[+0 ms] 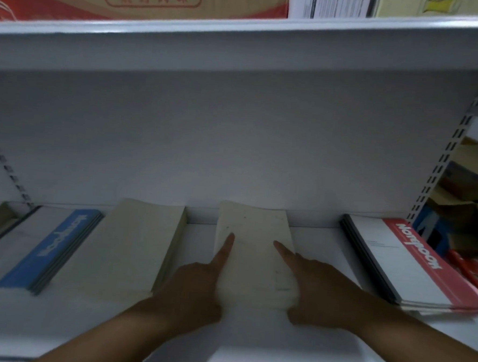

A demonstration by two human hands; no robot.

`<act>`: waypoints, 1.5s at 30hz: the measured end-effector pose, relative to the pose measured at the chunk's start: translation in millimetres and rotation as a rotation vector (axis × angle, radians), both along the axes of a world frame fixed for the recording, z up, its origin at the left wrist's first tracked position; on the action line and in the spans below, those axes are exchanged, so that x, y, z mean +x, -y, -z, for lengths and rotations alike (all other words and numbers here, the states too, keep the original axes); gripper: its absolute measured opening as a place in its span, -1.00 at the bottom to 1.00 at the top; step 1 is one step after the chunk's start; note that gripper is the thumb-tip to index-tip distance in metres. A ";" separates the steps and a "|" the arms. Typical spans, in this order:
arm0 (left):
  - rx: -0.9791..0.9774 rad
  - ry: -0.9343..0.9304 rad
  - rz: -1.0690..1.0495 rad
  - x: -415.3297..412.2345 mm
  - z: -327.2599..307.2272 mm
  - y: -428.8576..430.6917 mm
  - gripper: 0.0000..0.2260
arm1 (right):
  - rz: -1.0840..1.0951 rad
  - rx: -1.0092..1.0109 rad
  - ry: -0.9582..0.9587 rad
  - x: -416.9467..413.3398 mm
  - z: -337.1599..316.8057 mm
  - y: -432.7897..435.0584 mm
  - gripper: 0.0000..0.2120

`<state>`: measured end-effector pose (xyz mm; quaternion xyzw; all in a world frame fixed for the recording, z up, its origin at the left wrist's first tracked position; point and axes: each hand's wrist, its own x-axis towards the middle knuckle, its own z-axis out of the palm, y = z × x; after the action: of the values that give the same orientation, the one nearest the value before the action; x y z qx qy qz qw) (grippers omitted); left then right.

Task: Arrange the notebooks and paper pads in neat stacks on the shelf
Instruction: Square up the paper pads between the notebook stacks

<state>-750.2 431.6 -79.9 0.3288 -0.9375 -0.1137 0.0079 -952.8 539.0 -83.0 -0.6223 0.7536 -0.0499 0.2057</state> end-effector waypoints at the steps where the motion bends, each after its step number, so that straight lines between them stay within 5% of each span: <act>1: -0.015 -0.005 -0.004 -0.4 2.5 0.8 0.02 | -0.001 -0.026 -0.007 -0.5 0.3 -0.3 0.11; 6: -0.022 -0.014 -0.043 -0.4 8.9 5.8 0.02 | 0.014 -0.088 0.010 -2.9 6.5 -0.7 0.06; 13: 0.298 0.079 -0.110 -12.5 -4.1 16.1 0.15 | 0.069 0.103 0.102 -13.4 -3.0 11.0 0.22; 25: 0.263 0.073 -0.138 -24.1 2.1 17.3 0.19 | 0.105 -0.046 0.249 -15.4 9.3 13.4 0.08; 30: 0.625 -0.060 -0.184 -16.6 -10.3 10.9 0.19 | 0.121 -0.011 0.378 -17.6 15.7 10.8 0.12; 32: 0.914 -0.311 -0.291 -16.9 -15.4 12.2 0.08 | 0.194 0.003 0.662 -21.8 14.4 13.1 0.12; 34: 1.134 -0.587 -0.430 -25.2 -16.1 19.2 -0.23 | 0.234 -0.073 0.943 -23.7 12.7 18.6 -0.11; 37: 1.240 -0.789 -0.676 -45.2 -9.9 36.9 -0.69 | 0.329 -0.119 1.035 -22.9 10.7 27.5 -0.34; 39: 1.227 -0.852 -0.723 -54.2 -6.6 45.3 -0.76 | 0.348 -0.110 1.020 -26.6 10.4 29.6 -0.35; 42: 1.153 -0.843 -0.709 -59.7 1.0 50.0 -0.75 | 0.439 -0.167 1.077 -31.4 6.9 35.1 -0.67; 45: 1.058 -0.806 -0.718 -63.1 10.5 52.6 -0.74 | 0.510 -0.204 1.138 -21.5 15.8 41.5 -0.66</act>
<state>-813.3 379.0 -90.4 0.5070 -0.5177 -0.6505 0.2276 -974.3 497.4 -98.8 -0.3157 0.6422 -0.4920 0.4958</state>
